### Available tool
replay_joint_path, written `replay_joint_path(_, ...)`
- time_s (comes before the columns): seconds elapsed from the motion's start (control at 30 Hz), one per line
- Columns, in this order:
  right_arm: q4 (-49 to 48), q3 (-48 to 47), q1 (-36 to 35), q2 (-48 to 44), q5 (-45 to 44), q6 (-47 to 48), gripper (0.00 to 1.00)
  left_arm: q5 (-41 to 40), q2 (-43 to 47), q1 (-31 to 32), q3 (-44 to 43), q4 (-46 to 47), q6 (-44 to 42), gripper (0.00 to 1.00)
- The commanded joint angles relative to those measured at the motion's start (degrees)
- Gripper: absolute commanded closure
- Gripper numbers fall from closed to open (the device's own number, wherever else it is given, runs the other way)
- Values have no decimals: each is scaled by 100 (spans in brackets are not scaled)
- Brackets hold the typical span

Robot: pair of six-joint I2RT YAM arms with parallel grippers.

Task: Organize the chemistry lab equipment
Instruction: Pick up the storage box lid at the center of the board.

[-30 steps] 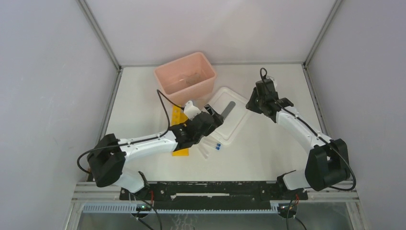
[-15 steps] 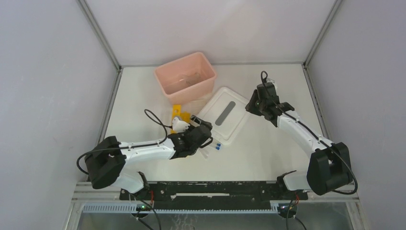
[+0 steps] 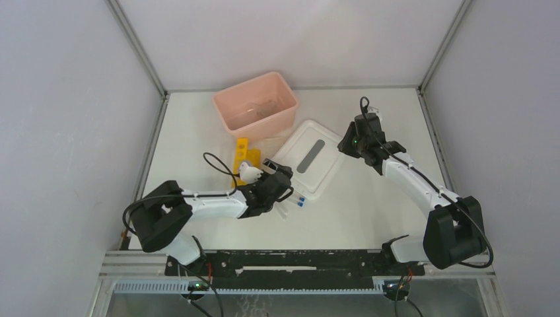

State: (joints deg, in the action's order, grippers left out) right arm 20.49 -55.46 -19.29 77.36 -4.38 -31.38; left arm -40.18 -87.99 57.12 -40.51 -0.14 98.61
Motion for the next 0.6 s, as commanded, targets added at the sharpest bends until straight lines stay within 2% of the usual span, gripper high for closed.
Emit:
replay_joint_path(0.0, -351, -35, -22, -97, 19, 36, 67, -15, -157, -132, -23, 532, -366, 0)
replay_joint_path(0.3, -493, -35, 36, 46, 65, 79, 67, 227, -448, -173, -255, 695, -472, 2)
replay_joint_path(0.57, -555, -35, 105, 77, 161, 79, 68, -318, -449, 99, -582, 366, -700, 2)
